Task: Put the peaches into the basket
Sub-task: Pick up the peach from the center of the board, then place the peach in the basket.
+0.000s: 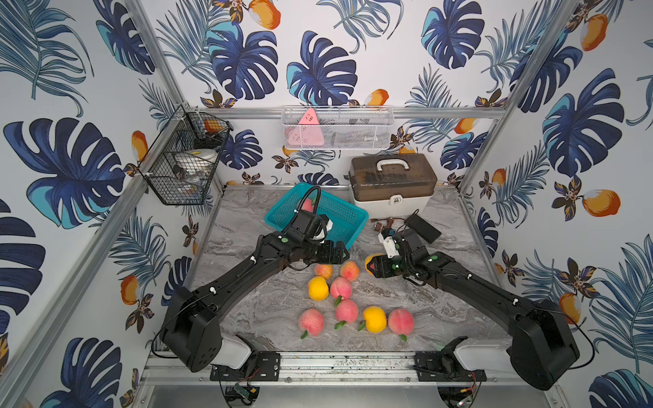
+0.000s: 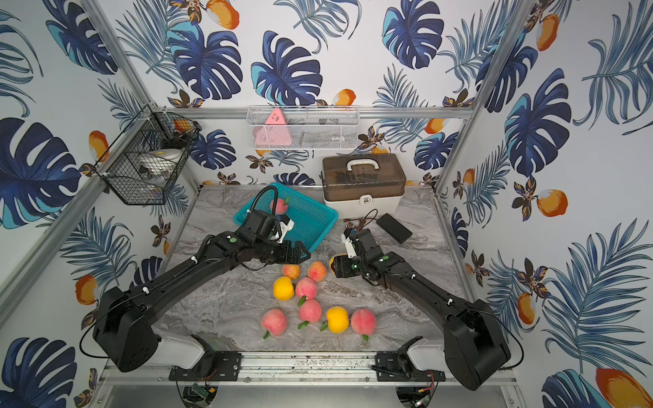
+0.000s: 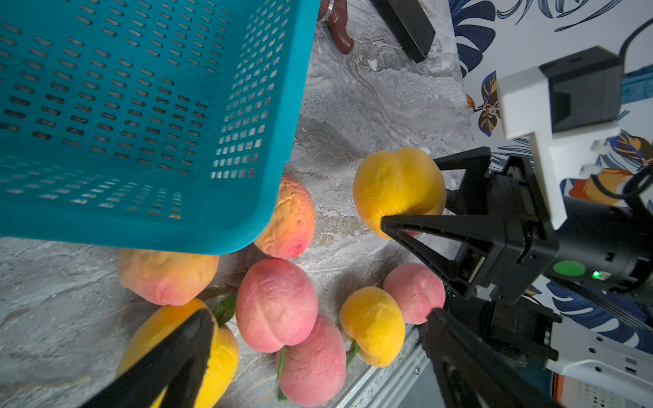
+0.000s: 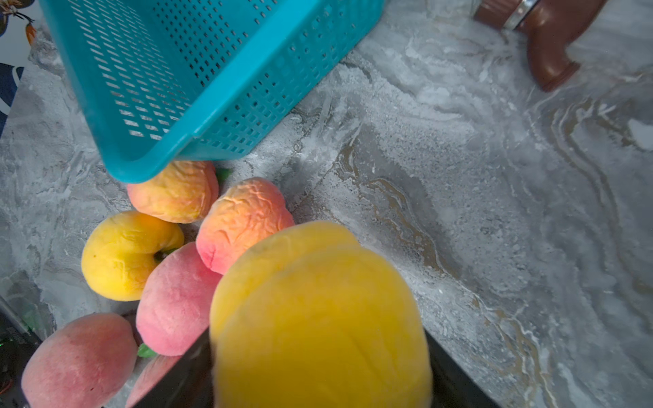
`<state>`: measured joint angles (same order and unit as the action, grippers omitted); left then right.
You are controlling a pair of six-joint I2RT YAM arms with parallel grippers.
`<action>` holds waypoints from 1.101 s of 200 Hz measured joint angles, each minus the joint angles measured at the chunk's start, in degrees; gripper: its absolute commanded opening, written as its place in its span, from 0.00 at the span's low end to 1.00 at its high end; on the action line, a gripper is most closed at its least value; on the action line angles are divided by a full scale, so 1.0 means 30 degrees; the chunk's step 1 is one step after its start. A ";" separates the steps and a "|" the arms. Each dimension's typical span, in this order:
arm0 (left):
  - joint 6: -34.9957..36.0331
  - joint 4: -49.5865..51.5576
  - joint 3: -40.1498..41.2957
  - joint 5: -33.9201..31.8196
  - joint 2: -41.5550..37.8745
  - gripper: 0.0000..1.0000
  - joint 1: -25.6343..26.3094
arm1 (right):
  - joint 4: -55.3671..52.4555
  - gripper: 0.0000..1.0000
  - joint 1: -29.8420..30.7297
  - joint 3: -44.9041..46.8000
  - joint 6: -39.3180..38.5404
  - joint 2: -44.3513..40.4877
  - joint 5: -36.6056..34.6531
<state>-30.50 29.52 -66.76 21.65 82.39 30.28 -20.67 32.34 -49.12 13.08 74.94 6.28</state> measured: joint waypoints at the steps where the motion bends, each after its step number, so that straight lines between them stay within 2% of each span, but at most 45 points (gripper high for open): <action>1: -0.0007 -0.0007 -0.0007 0.0007 0.0000 0.97 0.0000 | 0.0000 0.65 0.0015 -0.0007 -0.0029 -0.0022 -0.0007; 49: -0.0510 -0.0189 -0.0357 0.0503 0.0015 0.98 0.0000 | 0.0168 0.65 0.1377 -0.0168 -0.1042 -0.1173 -0.0721; 101: -0.1770 -0.1348 -0.0372 0.2244 0.0211 0.99 -0.0058 | 0.2237 0.64 0.2120 0.1268 -0.2747 -0.3075 -0.0765; 168: -0.3832 -0.3847 0.0073 0.4626 0.0546 0.99 -0.0219 | 0.5435 0.65 0.2331 0.2965 -0.4765 -0.4415 0.0146; 220: -0.4299 -0.4452 0.0168 0.5333 0.0765 0.99 -0.0233 | 0.7446 0.66 0.2331 0.3519 -0.5785 -0.4648 0.1202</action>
<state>-43.40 16.16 -66.26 37.65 84.68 29.58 1.67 39.33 -38.57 -4.27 60.99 9.89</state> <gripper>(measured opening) 0.989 0.734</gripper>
